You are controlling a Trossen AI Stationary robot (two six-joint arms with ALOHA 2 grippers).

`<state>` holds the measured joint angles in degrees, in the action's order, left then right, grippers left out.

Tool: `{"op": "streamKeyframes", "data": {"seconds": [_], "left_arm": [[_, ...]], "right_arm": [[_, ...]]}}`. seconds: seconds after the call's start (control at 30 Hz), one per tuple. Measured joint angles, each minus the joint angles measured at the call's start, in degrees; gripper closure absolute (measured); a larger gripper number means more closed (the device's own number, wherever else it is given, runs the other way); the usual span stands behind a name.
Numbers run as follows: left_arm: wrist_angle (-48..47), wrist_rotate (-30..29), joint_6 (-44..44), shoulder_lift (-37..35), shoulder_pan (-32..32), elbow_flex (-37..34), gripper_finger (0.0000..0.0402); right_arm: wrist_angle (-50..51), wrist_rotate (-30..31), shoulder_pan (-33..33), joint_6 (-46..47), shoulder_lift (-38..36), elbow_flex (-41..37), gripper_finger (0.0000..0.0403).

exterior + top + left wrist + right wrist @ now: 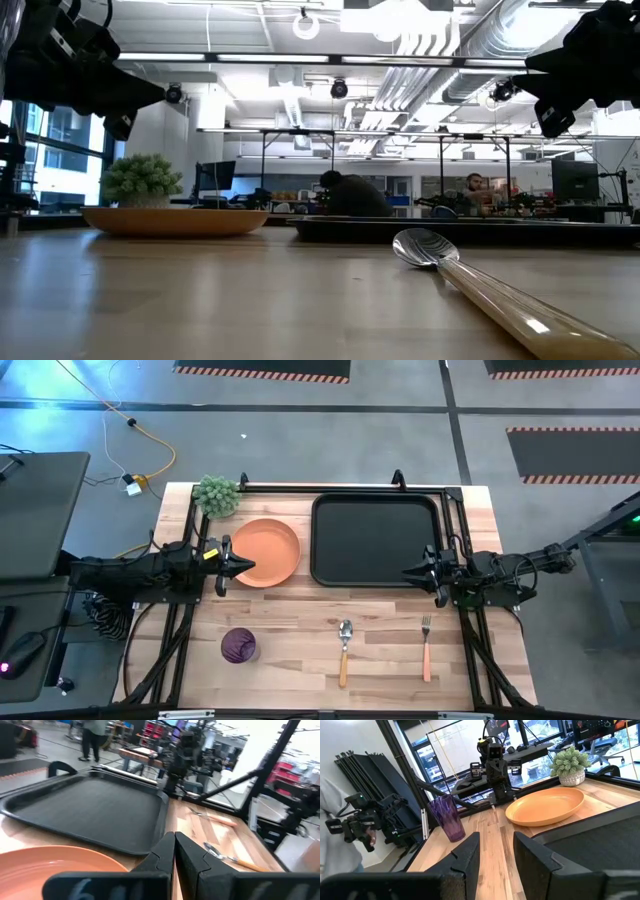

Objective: Pick and place plate/cup/fork/spoon on tray

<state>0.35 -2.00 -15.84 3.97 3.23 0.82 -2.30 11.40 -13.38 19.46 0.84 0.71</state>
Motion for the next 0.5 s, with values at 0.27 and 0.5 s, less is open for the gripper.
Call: {"op": "streamKeyframes", "data": {"seconds": [0.27, 0.5], "left_arm": [[0.52, -2.82, -0.1, 0.0, 0.06, 0.0, 0.0398], [0.55, -2.87, -2.48, 0.0, 0.06, 0.0, 0.0398]], "right_arm": [[-0.01, 0.02, 0.01, 0.0, -0.02, 0.0, 0.0293], [0.01, 0.0, 0.01, 0.0, -0.01, 0.0, 0.0293]]}}
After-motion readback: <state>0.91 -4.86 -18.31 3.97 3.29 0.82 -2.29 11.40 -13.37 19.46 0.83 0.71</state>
